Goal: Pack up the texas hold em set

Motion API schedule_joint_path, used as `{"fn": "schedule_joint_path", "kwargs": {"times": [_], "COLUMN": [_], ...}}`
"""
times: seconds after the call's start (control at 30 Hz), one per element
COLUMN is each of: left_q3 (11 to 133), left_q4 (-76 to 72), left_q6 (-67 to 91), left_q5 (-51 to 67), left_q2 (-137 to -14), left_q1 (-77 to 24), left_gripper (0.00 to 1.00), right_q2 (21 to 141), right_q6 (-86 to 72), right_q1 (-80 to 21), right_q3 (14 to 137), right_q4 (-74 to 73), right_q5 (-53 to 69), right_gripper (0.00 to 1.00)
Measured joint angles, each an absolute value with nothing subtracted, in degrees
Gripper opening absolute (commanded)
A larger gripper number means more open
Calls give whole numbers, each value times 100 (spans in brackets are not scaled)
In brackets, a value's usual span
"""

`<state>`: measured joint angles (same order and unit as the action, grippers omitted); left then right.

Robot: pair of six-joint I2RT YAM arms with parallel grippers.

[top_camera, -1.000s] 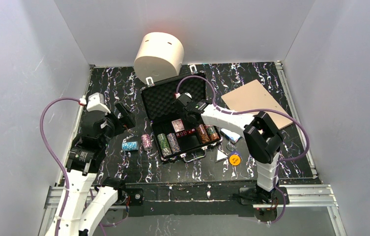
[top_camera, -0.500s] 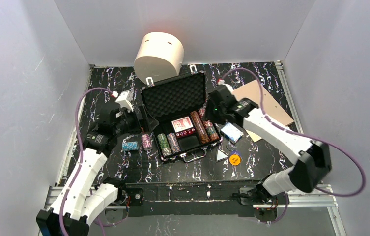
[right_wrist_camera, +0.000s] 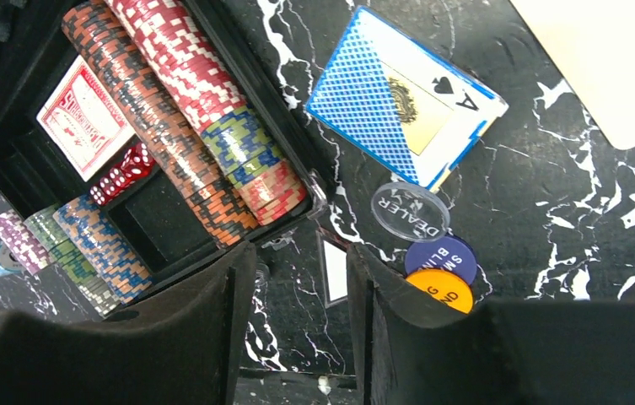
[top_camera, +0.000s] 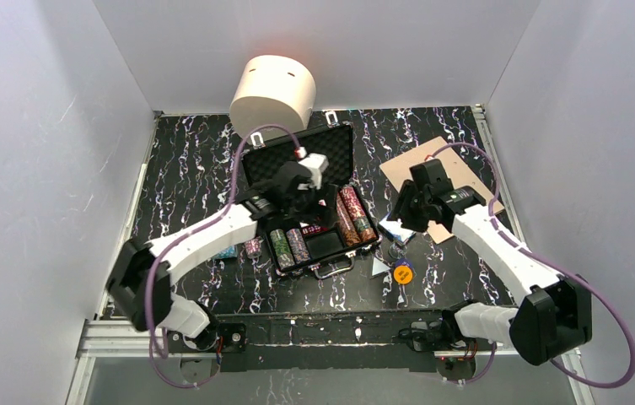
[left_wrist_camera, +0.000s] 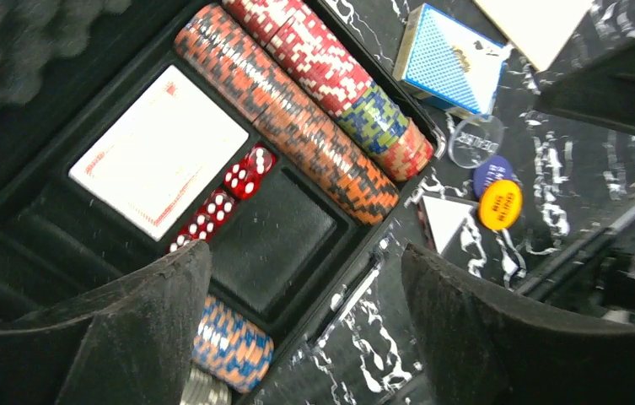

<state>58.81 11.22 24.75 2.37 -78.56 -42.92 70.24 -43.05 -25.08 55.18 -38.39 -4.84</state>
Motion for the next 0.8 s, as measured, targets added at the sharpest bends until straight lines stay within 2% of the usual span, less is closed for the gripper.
{"fn": "schedule_joint_path", "kwargs": {"times": [0.1,0.27,0.43,0.8], "left_q3": [6510,7314,7382,7465], "left_q4": [1302,1614,1763,1898], "left_q6": [2051,1404,921,405], "left_q5": [-80,-231,-126,213], "left_q2": [-8698,-9581,-9979,-10558], "left_q1": [-4602,-4751,-4759,-4759], "left_gripper": [75,63,50,49], "right_q2": [6792,6425,6307,6005], "right_q6": [-4316,-4506,-4593,-4589], "right_q1": [-2314,-2093,-1887,-1697], "right_q3": [5286,4654,4362,4171], "right_q4": [-3809,-3583,-3542,-3459], "right_q5": [-338,-189,-150,-128], "right_gripper": [49,47,46,45]}}
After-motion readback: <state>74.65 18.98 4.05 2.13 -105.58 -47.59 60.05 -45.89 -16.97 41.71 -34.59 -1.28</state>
